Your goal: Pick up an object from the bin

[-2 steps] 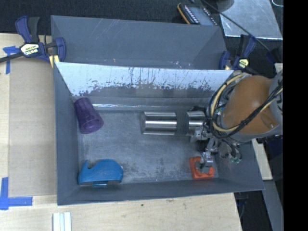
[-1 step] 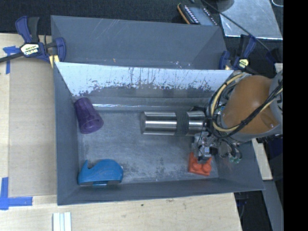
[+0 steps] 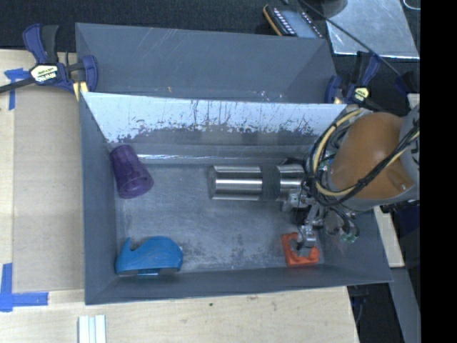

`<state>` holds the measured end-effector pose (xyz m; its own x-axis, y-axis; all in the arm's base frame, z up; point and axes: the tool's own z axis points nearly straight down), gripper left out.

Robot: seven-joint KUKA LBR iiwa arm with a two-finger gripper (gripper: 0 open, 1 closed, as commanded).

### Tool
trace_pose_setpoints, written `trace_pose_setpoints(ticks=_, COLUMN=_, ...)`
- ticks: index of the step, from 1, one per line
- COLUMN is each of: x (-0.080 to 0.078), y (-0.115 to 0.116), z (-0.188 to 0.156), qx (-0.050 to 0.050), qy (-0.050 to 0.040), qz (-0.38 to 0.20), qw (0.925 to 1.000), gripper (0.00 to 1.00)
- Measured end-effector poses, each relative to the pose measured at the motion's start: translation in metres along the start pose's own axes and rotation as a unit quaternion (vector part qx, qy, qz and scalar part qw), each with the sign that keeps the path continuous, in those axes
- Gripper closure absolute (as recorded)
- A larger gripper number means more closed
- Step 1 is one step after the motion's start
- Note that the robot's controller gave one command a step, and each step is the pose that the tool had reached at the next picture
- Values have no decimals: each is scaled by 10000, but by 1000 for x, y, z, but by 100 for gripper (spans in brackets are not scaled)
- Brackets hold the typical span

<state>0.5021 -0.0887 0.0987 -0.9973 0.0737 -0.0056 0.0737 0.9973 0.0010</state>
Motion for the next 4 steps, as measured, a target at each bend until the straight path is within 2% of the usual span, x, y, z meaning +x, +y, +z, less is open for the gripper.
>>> trace_pose_setpoints(ticks=1, x=0, y=0, z=0, qx=0, qy=2, qz=1, qw=10000, gripper=0)
trace_pose_setpoints(ticks=2, x=7, y=-10, z=12, qx=-6, qy=7, qz=137, qw=9999, gripper=0)
trace_pose_setpoints(ticks=3, x=1, y=-16, z=22, qx=-4, qy=-46, qz=50, qw=10000, gripper=100)
trace_pose_setpoints(ticks=4, x=1, y=-16, z=22, qx=-3, qy=-46, qz=50, qw=10000, gripper=100)
